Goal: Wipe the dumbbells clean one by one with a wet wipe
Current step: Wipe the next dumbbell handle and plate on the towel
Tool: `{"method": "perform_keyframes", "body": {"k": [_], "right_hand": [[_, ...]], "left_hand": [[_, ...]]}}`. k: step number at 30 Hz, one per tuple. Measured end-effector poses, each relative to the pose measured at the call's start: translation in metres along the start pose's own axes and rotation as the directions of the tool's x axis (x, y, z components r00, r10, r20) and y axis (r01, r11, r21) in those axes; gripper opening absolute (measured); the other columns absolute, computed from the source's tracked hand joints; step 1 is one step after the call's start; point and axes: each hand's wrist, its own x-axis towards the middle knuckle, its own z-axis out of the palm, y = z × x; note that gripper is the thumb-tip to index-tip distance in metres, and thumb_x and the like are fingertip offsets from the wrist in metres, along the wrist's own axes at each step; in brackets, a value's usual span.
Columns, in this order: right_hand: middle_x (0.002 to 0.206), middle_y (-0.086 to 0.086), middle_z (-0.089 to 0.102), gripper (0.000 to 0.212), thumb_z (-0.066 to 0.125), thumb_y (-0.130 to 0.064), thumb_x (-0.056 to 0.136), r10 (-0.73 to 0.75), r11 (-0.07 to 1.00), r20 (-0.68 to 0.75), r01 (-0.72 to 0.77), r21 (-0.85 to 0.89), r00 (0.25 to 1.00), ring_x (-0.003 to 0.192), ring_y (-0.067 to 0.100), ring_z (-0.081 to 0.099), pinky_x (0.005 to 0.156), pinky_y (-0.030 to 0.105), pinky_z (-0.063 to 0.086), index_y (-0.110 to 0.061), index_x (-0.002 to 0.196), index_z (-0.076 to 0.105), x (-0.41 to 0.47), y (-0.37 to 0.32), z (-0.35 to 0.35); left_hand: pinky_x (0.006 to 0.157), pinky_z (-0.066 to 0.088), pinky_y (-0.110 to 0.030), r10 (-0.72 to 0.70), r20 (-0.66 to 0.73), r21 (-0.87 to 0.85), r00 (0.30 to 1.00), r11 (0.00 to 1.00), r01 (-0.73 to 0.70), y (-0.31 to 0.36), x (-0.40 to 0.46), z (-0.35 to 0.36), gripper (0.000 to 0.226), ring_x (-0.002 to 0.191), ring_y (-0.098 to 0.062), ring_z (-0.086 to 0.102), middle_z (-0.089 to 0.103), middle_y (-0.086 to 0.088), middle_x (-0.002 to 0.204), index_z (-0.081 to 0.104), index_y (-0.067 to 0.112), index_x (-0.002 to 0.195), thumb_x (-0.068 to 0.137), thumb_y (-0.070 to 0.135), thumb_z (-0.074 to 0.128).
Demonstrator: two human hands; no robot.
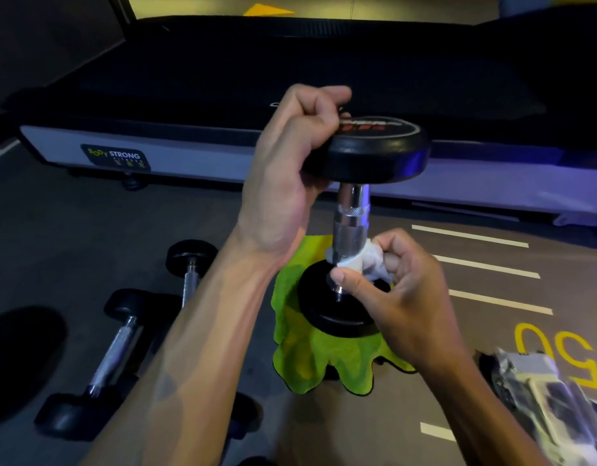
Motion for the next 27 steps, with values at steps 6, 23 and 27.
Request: {"method": "perform_keyframes", "body": {"k": [6, 23, 27], "right_hand": [[0.085, 0.000, 0.079, 0.030, 0.087, -0.027, 0.084, -0.008, 0.999, -0.031, 0.007, -0.034, 0.999, 0.080, 0.023, 0.077, 0.075, 0.055, 0.059, -0.019, 0.091, 0.060, -0.002, 0.003, 0.002], [0.080, -0.005, 0.067, 0.005, 0.071, -0.043, 0.087, -0.109, 0.718, 0.140, 0.175, -0.673, 0.984, 0.076, 0.016, 0.057, 0.062, 0.035, 0.047, -0.039, 0.089, 0.073, -0.009, -0.032, -0.021], [0.081, -0.006, 0.065, 0.007, 0.074, -0.034, 0.088, -0.100, 0.678, 0.177, 0.198, -0.708, 0.979, 0.083, 0.021, 0.058, 0.066, 0.035, 0.045, -0.031, 0.082, 0.074, -0.007, -0.035, -0.017]], "left_hand": [[0.089, 0.049, -0.040, 0.141, -0.035, 0.382, 0.989, 0.917, -0.117, -0.004, 0.005, -0.013, 0.018, 0.102, -0.006, 0.058, 0.064, 0.002, 0.119, 0.062, 0.029, 0.088, 0.103, 0.022, 0.054], [0.080, 0.055, -0.044, 0.169, -0.032, 0.392, 0.985, 0.909, -0.143, -0.010, 0.007, -0.010, 0.022, 0.090, -0.014, 0.055, 0.061, -0.001, 0.101, 0.062, 0.025, 0.096, 0.112, 0.020, 0.047], [0.079, 0.054, -0.041, 0.167, -0.040, 0.399, 0.985, 0.907, -0.137, -0.010, 0.008, -0.011, 0.023, 0.089, -0.014, 0.056, 0.064, 0.007, 0.100, 0.061, 0.027, 0.095, 0.112, 0.021, 0.046]]}}
